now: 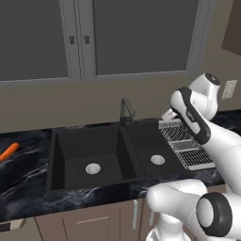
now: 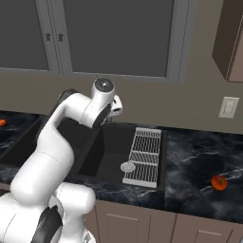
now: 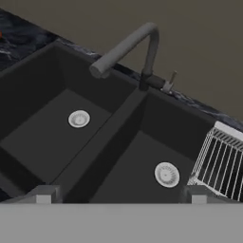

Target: Turn on the sink faucet. Then move the tomato from the counter to the sink. Turn off the sink. Move the vegetable from the sink to the pot next to the stove. Finally move the pot to the front right burner.

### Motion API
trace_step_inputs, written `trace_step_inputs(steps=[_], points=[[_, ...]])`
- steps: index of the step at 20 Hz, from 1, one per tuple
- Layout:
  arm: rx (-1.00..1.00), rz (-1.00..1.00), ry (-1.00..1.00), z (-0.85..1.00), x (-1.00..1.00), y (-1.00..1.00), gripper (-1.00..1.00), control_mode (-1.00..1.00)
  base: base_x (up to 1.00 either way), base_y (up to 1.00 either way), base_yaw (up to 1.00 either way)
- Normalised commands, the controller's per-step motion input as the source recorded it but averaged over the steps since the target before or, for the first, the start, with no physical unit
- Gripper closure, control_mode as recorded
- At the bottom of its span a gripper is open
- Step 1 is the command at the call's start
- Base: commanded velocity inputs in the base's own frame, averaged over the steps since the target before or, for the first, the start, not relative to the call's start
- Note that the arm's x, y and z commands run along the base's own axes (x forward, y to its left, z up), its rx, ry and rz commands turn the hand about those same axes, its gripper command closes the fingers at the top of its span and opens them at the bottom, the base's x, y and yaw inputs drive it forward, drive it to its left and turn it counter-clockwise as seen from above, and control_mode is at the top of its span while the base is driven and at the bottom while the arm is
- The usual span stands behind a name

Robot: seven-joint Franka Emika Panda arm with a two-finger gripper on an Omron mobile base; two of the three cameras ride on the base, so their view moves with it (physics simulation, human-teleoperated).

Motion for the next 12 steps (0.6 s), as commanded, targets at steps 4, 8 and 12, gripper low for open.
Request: trace_step_inputs(steps=[4, 8, 12], points=[[0.00, 0.10, -0.14, -0.08, 0.05, 0.00, -1.00, -1.00, 0.00, 0.00, 0.00], [0.00, 0.07, -0.12, -0.05, 0.16, 0.00, -1.00, -1.00, 0.00, 0.00, 0.00], [0.00, 0.08, -0.14, -0.15, 0.31, 0.00, -1.00, -1.00, 0.00, 0.00, 0.00]])
